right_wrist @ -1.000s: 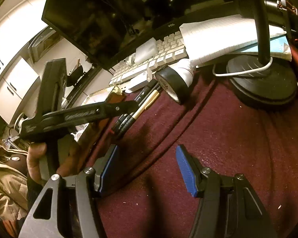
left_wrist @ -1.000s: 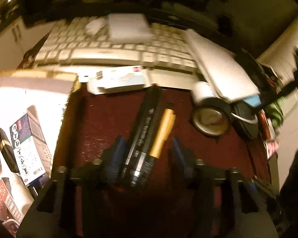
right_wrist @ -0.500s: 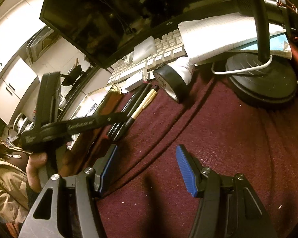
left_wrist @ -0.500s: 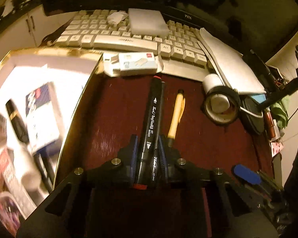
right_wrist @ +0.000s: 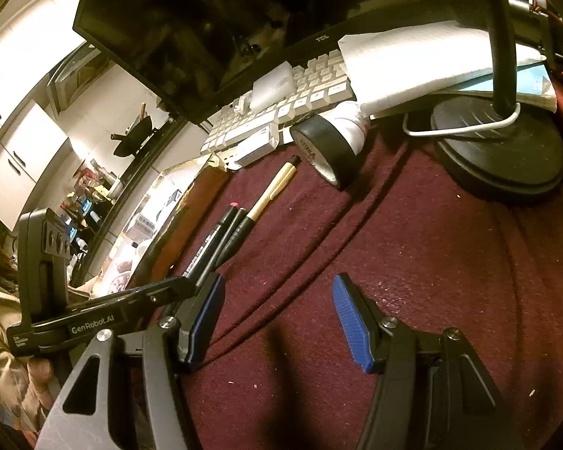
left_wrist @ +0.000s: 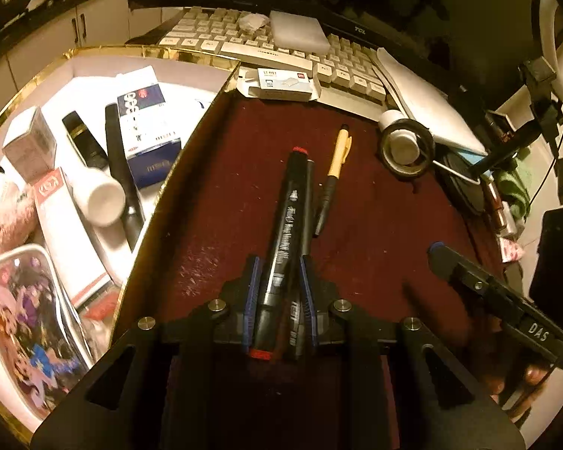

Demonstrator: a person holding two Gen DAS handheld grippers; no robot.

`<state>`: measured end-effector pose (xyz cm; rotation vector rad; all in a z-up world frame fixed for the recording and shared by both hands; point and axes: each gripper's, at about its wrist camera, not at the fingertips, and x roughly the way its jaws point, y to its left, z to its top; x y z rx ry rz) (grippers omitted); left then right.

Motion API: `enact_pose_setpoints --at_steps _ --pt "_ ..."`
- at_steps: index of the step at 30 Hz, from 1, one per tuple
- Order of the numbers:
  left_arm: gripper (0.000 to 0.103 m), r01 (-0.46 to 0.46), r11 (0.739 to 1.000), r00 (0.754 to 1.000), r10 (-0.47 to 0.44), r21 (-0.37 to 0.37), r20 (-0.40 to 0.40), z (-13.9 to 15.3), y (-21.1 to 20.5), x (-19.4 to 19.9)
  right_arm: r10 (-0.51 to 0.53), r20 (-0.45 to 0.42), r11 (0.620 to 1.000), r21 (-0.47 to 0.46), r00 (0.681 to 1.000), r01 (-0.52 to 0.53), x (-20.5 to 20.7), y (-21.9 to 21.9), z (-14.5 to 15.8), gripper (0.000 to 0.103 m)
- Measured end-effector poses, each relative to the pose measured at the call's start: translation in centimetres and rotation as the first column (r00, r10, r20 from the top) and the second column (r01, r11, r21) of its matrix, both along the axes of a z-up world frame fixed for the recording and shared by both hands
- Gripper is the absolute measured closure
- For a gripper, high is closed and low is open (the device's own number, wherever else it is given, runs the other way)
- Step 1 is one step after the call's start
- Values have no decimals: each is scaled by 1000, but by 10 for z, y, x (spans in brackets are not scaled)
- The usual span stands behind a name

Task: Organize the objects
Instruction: 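Grasp the black marker on the desk with the left tool, then grasp the black tape roll with the right tool while the left tool holds the marker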

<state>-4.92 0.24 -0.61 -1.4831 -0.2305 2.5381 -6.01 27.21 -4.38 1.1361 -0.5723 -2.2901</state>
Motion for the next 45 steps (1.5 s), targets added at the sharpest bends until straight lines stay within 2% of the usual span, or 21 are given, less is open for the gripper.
enact_pose_setpoints --at_steps 5,9,12,14,16,23,25,26,28,32,38,45 --pt "84 15 1000 1000 -15 -13 -7 -5 0 -12 -8 -30 994 106 1000 12 1 -9 10 43" --pt "85 26 999 999 -27 -31 -27 -6 2 -17 -15 -71 989 146 997 26 -3 -11 29 43" --pt "87 39 999 999 -40 -26 -28 -6 2 -14 -37 -112 969 237 993 63 -12 -15 43 43" --pt "88 37 999 999 -37 -10 -25 -5 -2 -12 -41 -145 949 303 989 84 -20 -19 49 43" --pt "88 31 999 999 -30 11 -23 -5 -6 -12 -60 -181 908 398 982 129 -30 -26 52 43" --pt "88 34 999 999 -34 9 -34 -5 -1 -16 -91 -220 826 529 971 197 -56 -43 40 45" --pt "88 34 999 999 -34 17 -35 -5 -2 -16 -98 -207 809 554 973 199 -62 -45 34 60" --pt "88 34 999 999 -33 20 -36 -5 -3 -17 -102 -195 812 550 976 195 -65 -44 31 65" --pt "88 32 999 999 -32 20 -40 -5 -3 -16 -110 -181 823 534 977 192 -68 -41 29 83" --pt "88 24 999 999 -23 29 -46 -6 -4 -13 -130 -151 861 473 980 187 -62 -30 29 86" --pt "88 33 999 998 -33 9 -48 -4 -3 -2 -91 -95 957 268 991 114 -19 -13 33 89" --pt "88 44 999 999 -44 -4 -20 -3 -1 12 -35 -82 981 187 996 50 28 -15 23 93"
